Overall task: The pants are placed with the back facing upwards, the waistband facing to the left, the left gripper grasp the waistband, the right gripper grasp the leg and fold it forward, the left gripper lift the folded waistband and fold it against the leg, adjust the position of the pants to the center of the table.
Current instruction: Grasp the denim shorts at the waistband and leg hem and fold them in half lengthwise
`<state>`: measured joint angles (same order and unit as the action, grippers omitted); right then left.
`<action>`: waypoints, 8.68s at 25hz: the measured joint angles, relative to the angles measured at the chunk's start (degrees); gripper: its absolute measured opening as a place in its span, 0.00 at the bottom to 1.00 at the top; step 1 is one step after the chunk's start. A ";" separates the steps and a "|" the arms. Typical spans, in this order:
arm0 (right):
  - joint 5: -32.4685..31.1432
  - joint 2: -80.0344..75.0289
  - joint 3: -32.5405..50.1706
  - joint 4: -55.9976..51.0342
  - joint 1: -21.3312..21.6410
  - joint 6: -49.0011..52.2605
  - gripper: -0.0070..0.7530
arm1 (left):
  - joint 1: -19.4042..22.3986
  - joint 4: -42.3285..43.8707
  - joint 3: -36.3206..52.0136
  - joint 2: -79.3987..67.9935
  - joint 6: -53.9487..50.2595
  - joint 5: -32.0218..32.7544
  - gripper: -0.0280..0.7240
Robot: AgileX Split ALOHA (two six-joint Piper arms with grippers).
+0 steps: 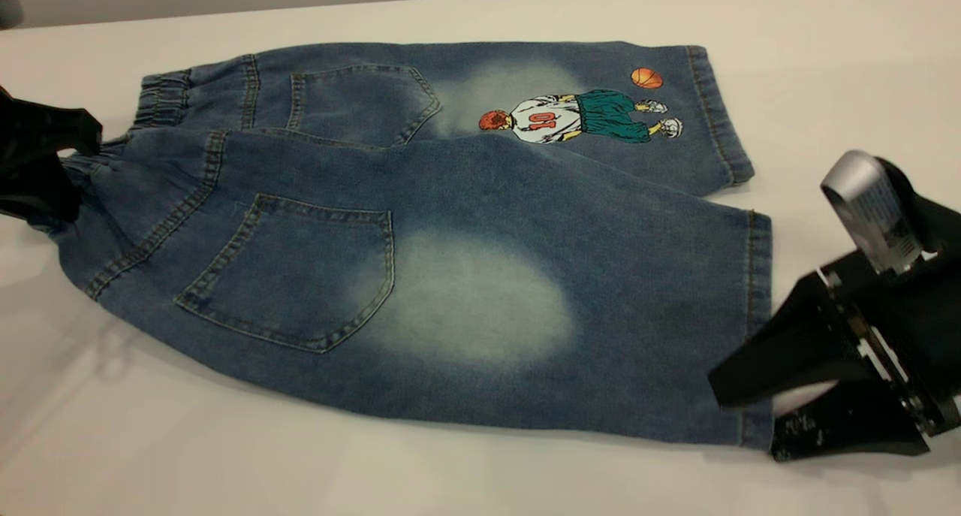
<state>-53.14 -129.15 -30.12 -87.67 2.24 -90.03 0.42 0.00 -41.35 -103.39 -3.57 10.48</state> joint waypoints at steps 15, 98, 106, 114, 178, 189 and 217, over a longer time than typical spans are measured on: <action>-7.92 0.00 -0.06 -10.02 -0.17 0.00 0.70 | 0.00 0.00 0.00 0.00 0.00 0.10 0.25; -3.46 0.34 -1.68 3.71 -12.58 6.19 0.78 | -1.71 -1.94 -8.00 0.21 0.26 6.06 0.25; -3.46 -2.91 -1.73 -2.79 -12.58 0.01 0.78 | -1.71 -1.94 -8.00 0.21 0.26 6.30 0.25; -1.61 -2.74 -3.22 -11.80 -11.21 0.23 0.76 | -1.71 -1.94 -8.00 0.21 0.26 6.66 0.25; -0.90 9.94 -11.24 -7.95 -5.66 0.06 0.02 | -1.71 -5.02 -10.66 0.21 0.26 7.57 0.25; -1.94 10.01 -19.77 -3.96 -5.66 3.52 0.02 | -1.71 -4.99 -16.47 0.11 0.59 9.28 0.25; 12.53 5.25 -46.79 20.70 -5.66 31.98 0.02 | -1.71 -7.62 -51.92 -18.94 0.21 33.96 0.25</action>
<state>-40.61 -123.91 -76.91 -66.97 -3.42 -58.06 -1.29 -7.62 -93.27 -122.33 -3.35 44.45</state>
